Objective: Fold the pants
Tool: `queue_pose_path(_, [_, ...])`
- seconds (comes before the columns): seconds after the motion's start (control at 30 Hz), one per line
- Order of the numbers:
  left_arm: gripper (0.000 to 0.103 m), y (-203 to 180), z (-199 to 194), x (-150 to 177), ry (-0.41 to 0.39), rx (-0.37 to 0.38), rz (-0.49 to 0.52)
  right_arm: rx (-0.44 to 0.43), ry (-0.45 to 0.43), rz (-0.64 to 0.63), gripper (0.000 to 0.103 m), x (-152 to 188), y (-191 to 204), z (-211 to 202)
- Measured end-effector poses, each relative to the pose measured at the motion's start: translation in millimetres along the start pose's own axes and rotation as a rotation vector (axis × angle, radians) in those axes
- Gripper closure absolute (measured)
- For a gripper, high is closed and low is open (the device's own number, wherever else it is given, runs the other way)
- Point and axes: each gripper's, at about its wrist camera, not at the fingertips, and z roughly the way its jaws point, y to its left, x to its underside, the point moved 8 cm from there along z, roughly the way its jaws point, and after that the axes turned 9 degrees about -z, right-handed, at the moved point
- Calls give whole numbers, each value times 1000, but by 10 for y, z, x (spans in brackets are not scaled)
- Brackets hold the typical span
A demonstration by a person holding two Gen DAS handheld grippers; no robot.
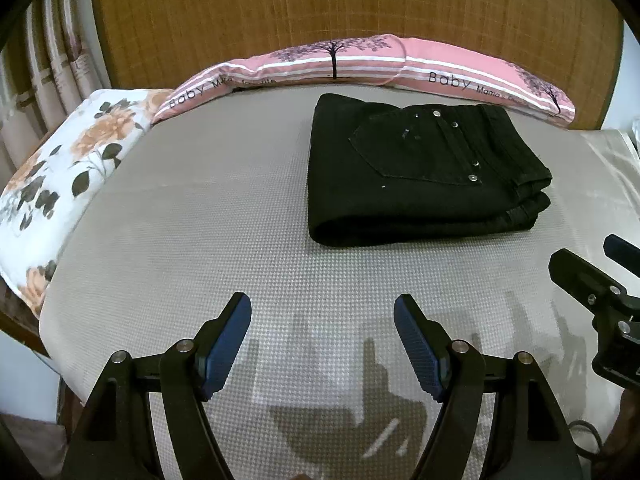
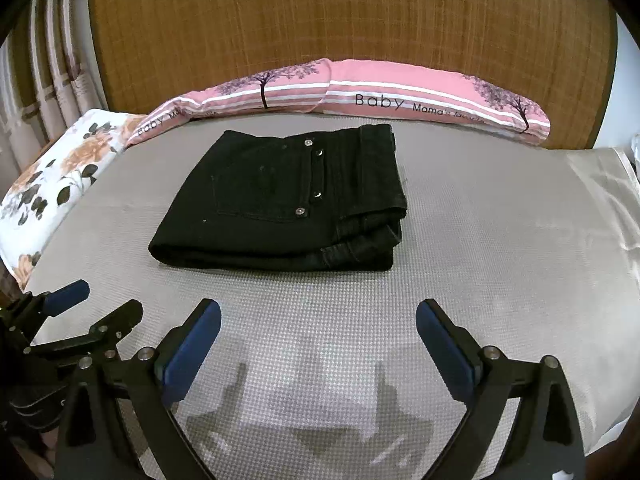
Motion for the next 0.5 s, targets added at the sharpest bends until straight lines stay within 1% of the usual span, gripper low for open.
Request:
queue_pose_path(0.3, [29, -29, 16, 18, 8, 9, 5, -1, 3, 0, 6, 5, -3, 6])
queue_pose_path(0.5, [29, -57, 11, 41, 8, 1, 16, -1, 5, 1, 6, 9, -2, 3])
